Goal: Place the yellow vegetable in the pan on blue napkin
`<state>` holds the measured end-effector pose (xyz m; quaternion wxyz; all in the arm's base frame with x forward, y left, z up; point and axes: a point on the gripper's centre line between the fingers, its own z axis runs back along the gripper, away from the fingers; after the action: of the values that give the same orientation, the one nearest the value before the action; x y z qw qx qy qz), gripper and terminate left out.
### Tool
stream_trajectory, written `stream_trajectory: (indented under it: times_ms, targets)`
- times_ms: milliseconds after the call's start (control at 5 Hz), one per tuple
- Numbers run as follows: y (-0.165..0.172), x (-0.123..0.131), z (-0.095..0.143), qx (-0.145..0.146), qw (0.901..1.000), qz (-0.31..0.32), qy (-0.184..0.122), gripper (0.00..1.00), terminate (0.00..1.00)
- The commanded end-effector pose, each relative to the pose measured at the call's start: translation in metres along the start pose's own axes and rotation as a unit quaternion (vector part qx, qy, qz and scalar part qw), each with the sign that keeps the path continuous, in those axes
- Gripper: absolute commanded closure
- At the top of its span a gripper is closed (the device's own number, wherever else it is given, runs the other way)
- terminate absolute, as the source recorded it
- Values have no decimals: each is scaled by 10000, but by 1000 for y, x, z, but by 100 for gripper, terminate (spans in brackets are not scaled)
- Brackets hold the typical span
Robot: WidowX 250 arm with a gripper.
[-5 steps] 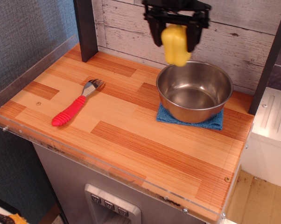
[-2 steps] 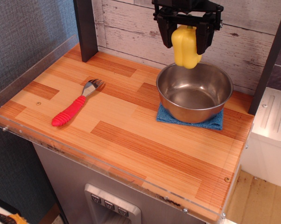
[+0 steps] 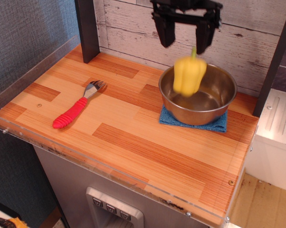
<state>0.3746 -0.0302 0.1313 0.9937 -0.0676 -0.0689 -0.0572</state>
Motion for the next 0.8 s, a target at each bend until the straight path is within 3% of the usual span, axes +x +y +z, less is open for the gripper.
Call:
stream_trajectory:
  times_ms: [0, 200, 400, 600]
  targets:
    - [17, -6, 55, 204, 9989, -108, -401, 0, 0]
    - [62, -21, 79, 368, 9962, 489, -619, 0, 0]
    - [84, -35, 79, 420, 9963, 517, -535, 0, 0]
    - [80, -55, 65, 469, 9973, 462, -339, 0, 0]
